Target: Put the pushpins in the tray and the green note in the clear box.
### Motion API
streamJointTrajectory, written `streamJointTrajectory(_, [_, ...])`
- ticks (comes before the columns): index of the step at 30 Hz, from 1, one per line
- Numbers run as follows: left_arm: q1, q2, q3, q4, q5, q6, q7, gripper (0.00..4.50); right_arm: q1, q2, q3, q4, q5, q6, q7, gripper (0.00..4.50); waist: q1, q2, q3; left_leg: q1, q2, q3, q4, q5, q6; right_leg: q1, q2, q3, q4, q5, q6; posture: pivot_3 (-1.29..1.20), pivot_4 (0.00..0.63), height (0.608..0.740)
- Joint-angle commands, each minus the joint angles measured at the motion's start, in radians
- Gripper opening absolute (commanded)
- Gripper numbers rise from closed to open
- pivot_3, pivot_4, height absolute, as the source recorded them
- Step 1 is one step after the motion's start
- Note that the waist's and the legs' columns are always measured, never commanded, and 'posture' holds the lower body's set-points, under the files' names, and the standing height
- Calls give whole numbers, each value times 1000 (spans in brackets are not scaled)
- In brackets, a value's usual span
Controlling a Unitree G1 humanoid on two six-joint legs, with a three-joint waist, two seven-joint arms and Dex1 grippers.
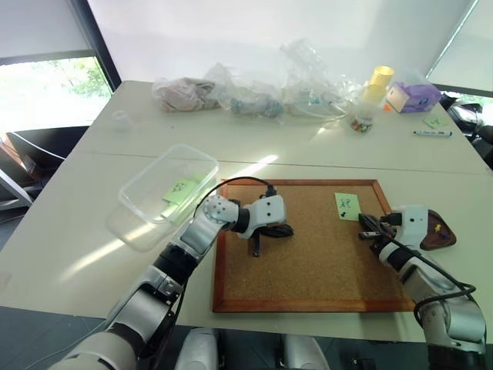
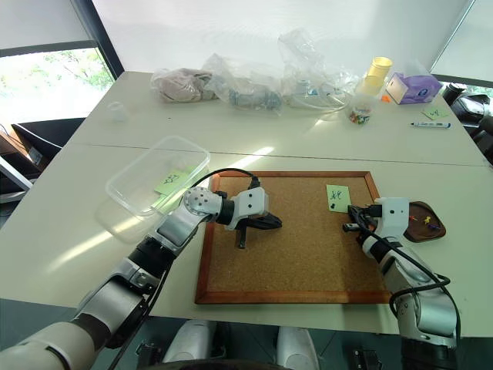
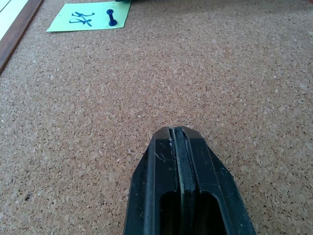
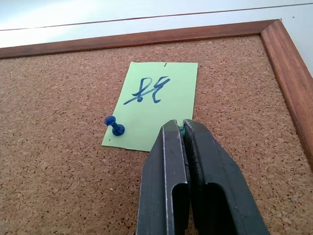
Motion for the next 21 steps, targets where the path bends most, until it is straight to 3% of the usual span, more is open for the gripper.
streamJointTrajectory(1, [11,8,-58,11,29,24,-27,0,0,10,-40,-33,-9,-77,-10,28,0,0,0,0,0,0,0,0,0,0,0,0,0,0,0,0,150,740])
streamJointTrajectory(15, [11,30,-86,13,56,61,-29,0,18,36,-66,-50,-11,-181,-40,28,-5,0,0,0,0,0,0,0,0,0,0,-1,-1,0,0,0,150,740])
streamJointTrajectory(21, [12,28,-82,10,49,47,-31,0,12,25,-166,-7,-33,-183,-144,28,-5,0,0,0,0,0,0,0,0,0,0,0,-1,0,0,0,150,740])
